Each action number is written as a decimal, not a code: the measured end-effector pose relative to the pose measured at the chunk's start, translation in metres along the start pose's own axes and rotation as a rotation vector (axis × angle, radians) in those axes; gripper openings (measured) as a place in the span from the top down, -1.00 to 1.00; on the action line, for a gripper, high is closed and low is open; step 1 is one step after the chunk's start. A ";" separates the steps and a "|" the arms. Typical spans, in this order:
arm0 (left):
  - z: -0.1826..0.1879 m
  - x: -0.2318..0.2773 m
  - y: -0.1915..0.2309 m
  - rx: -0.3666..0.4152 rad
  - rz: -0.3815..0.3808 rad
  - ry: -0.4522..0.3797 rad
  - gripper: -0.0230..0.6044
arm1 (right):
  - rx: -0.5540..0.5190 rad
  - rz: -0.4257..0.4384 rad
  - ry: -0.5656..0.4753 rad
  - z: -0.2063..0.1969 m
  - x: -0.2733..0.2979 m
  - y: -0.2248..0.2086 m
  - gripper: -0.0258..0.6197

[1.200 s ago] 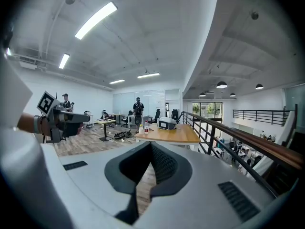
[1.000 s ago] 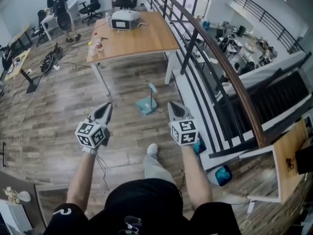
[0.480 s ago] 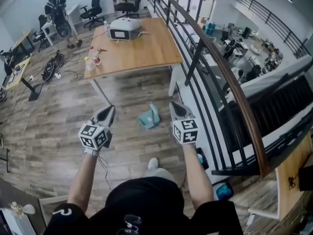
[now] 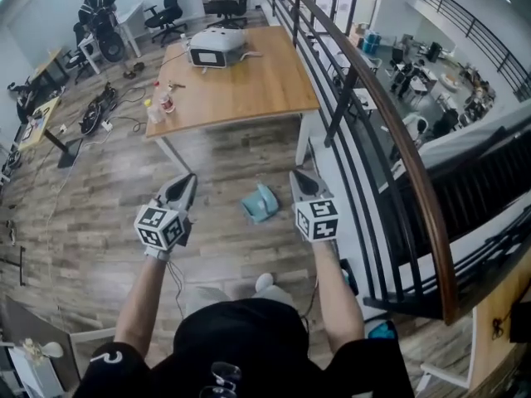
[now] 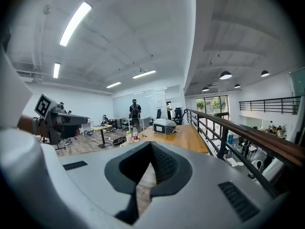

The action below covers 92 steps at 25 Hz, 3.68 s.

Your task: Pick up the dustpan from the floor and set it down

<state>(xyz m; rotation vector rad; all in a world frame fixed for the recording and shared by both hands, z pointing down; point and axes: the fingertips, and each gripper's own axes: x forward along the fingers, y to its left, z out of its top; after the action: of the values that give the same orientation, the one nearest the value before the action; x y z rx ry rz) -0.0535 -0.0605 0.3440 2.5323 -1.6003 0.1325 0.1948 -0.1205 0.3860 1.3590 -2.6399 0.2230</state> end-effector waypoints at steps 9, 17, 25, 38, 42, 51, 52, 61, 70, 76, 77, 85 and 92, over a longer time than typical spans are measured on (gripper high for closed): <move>-0.002 0.005 0.010 -0.003 0.021 0.005 0.93 | -0.006 0.008 0.013 -0.005 0.012 0.000 0.93; -0.014 0.011 0.041 -0.007 0.011 0.016 0.93 | -0.025 0.004 0.041 -0.012 0.045 0.012 0.93; -0.039 0.039 0.091 -0.051 0.011 0.031 0.93 | -0.039 -0.024 0.058 -0.027 0.092 0.013 0.93; -0.118 0.093 0.136 -0.119 -0.016 0.109 0.93 | -0.047 -0.015 0.103 -0.077 0.164 0.010 0.93; -0.145 0.106 0.147 -0.137 -0.020 0.121 0.93 | -0.042 -0.010 0.144 -0.112 0.182 0.010 0.93; -0.223 0.125 0.156 -0.187 -0.028 0.177 0.93 | -0.001 0.013 0.232 -0.195 0.220 0.009 0.93; -0.231 0.129 0.157 -0.193 -0.029 0.181 0.93 | 0.005 0.012 0.236 -0.203 0.225 0.007 0.92; -0.287 0.164 0.161 -0.213 -0.070 0.183 0.93 | 0.000 0.020 0.334 -0.290 0.263 0.004 0.41; -0.328 0.185 0.167 -0.223 -0.086 0.196 0.93 | 0.038 0.014 0.450 -0.364 0.288 -0.003 0.22; -0.349 0.198 0.170 -0.239 -0.090 0.208 0.93 | 0.043 -0.007 0.512 -0.402 0.306 -0.008 0.19; -0.352 0.200 0.171 -0.243 -0.090 0.209 0.93 | 0.037 -0.009 0.523 -0.407 0.309 -0.008 0.18; -0.381 0.202 0.180 -0.263 -0.086 0.217 0.93 | 0.014 -0.020 0.609 -0.445 0.317 -0.009 0.18; -0.398 0.201 0.184 -0.268 -0.084 0.224 0.93 | 0.003 -0.056 0.603 -0.449 0.319 -0.012 0.33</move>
<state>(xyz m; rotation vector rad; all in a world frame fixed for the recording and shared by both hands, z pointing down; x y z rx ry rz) -0.1324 -0.2505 0.7798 2.2858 -1.3290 0.1725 0.0565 -0.2871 0.8922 1.1349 -2.0971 0.5336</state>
